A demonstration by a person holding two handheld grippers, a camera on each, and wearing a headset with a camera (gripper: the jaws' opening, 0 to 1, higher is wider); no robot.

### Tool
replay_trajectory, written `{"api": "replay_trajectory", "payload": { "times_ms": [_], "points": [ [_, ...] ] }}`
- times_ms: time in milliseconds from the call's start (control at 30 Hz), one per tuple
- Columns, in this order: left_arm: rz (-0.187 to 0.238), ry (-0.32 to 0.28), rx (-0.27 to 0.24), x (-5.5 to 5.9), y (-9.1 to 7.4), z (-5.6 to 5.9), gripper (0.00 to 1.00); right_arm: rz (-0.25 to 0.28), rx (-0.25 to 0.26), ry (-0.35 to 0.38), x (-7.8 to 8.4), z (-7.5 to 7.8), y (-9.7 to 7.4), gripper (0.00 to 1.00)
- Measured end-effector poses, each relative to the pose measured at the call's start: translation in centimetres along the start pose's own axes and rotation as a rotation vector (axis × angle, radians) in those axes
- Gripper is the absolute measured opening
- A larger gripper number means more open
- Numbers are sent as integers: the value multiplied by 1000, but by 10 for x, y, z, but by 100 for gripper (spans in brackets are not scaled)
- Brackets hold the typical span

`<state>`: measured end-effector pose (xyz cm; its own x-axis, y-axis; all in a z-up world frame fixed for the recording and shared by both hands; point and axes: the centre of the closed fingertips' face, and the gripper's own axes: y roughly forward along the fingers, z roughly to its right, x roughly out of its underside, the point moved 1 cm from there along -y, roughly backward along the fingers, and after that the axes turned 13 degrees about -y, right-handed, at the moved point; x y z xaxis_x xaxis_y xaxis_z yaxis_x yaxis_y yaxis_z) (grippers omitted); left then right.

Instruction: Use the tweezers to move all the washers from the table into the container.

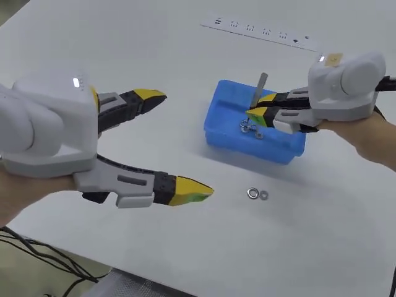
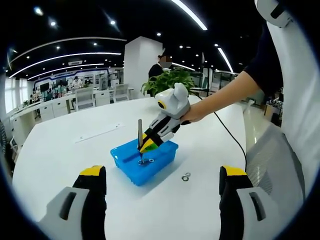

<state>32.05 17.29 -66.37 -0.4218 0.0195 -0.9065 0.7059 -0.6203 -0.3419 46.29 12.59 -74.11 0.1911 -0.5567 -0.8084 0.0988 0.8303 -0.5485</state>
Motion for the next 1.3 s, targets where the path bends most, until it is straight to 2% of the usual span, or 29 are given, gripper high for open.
{"api": "replay_trajectory", "payload": {
  "times_ms": [67, 167, 267, 333, 367, 400, 433, 533, 567, 633, 700, 733, 767, 867, 1000, 1100, 1133, 1167, 1300],
  "points": [
    [7, -8, -3, -3, 2, -3, 99, 8, -3, 8, -3, -1, -4, 8],
    [21, -51, 6, -10, 12, -9, 94, 18, -20, -15, -11, -9, -9, 8],
    [25, -36, 11, -19, 26, -18, 92, 11, -21, -72, -16, -14, -12, 7],
    [27, -26, -9, -26, 39, -31, 91, 14, -22, -80, -20, -16, -14, 7],
    [26, -25, -8, -28, 42, -32, 88, 16, -23, -82, -20, -16, -14, 7],
    [29, -20, -2, -35, 50, -36, 84, 17, -24, -89, -22, -17, -15, 7],
    [29, -18, 7, -39, 54, -37, 75, 12, -25, -98, -23, -17, -16, 7],
    [39, 4, 77, -57, 73, -31, 54, 15, -25, -107, -27, -18, -20, 7],
    [33, 11, 93, -60, 78, -28, 53, 18, -24, -114, -29, -19, -22, 7],
    [4, 62, 134, -64, 87, -20, 52, 18, -25, -121, -30, -20, -24, 7],
    [-29, 124, 164, -65, 93, -13, 41, 18, -29, -132, -31, -23, -27, 7],
    [-38, 139, 189, -66, 95, -9, 32, 16, -34, -135, -30, -25, -28, 7],
    [-34, 143, 202, -69, 97, -5, 28, 15, -39, -136, -30, -26, -28, 7],
    [-42, 155, 236, -74, 103, 6, 26, 11, -53, -150, -29, -31, -29, 7],
    [-77, 205, 276, -72, 104, 13, 20, 21, -70, -165, -33, -36, -30, 7],
    [-90, 231, 323, -72, 101, 23, 7, 30, -73, -177, -38, -38, -30, 7],
    [-95, 234, 341, -71, 99, 26, 8, 36, -74, -179, -39, -38, -30, 7],
    [-86, 261, 335, -73, 98, 26, 7, 39, -78, -187, -41, -39, -31, 7],
    [-95, 274, 359, -73, 91, 29, 6, 51, -93, -193, -45, -44, -33, 7]
  ]
}}
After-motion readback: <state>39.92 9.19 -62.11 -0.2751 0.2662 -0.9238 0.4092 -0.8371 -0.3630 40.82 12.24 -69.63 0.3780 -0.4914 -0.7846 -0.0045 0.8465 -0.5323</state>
